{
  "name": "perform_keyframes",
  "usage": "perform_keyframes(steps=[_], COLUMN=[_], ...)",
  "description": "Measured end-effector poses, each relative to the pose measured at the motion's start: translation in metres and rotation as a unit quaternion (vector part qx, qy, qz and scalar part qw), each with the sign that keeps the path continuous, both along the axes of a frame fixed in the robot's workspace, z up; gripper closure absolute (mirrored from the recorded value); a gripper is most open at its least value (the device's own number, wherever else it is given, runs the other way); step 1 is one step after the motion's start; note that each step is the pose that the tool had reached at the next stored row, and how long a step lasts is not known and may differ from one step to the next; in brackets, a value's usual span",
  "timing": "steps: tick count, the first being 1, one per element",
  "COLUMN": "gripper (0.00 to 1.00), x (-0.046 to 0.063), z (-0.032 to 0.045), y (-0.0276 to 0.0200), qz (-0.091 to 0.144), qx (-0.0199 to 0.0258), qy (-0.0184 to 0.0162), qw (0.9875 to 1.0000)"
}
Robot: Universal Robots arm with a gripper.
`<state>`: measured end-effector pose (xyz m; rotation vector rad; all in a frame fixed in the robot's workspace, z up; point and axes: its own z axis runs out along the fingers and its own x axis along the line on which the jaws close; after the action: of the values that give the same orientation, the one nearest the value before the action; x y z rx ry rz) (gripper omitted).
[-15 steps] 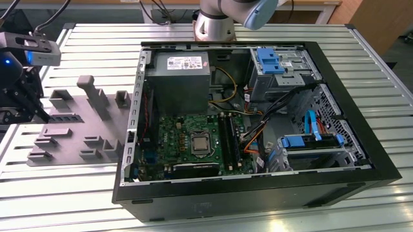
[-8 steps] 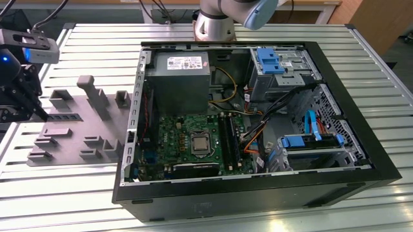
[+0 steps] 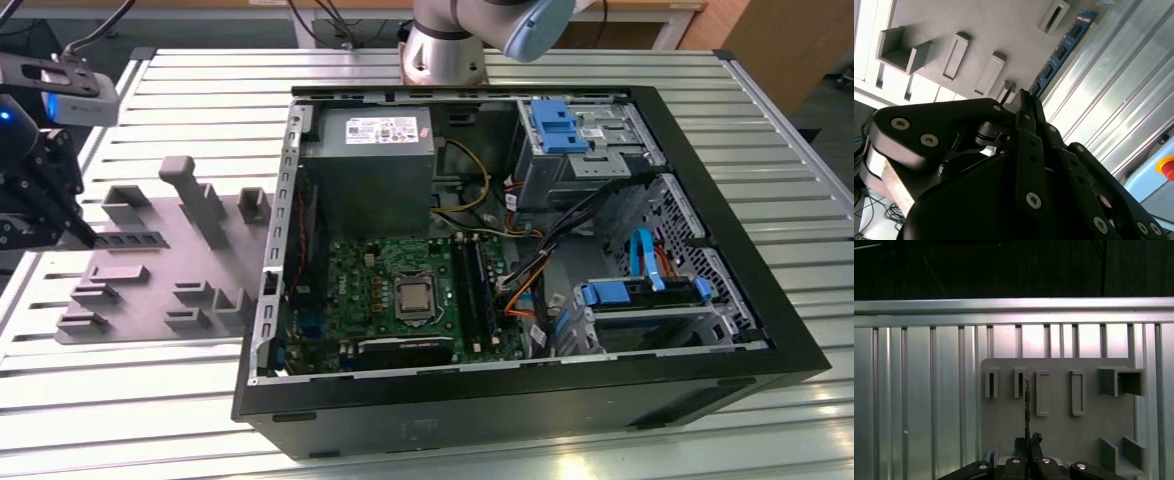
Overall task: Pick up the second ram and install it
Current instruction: 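Pick up the second ram and move it above second insertion slot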
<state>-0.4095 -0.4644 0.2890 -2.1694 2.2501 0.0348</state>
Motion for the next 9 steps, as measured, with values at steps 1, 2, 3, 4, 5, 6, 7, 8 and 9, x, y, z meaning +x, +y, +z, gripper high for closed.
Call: perform_keyframes(steps=[1, 2, 3, 4, 5, 6, 7, 8, 9], gripper=[0.86, 0.86, 0.86, 0.86, 0.86, 0.86, 0.86, 0.86, 0.86], x=[0.0, 0.0, 0.0, 0.0, 0.0, 0.0, 0.0, 0.0, 0.0], z=[0.0007, 0.0013, 0.0019, 0.0026, 0.0033, 0.0039, 0.0046, 0.0054, 0.006], y=[0.0, 0.0, 0.0, 0.0, 0.0, 0.0, 0.0, 0.0, 0.0], qz=[0.0, 0.0, 0.0, 0.0, 0.0, 0.0, 0.0, 0.0, 0.0], qx=[-0.0001, -0.0001, -0.0001, -0.0002, -0.0002, -0.0002, -0.0002, -0.0002, -0.0003], qy=[0.0, 0.0, 0.0, 0.0, 0.0, 0.0, 0.0, 0.0, 0.0], qw=[1.0, 1.0, 1.0, 1.0, 1.0, 1.0, 1.0, 1.0, 1.0])
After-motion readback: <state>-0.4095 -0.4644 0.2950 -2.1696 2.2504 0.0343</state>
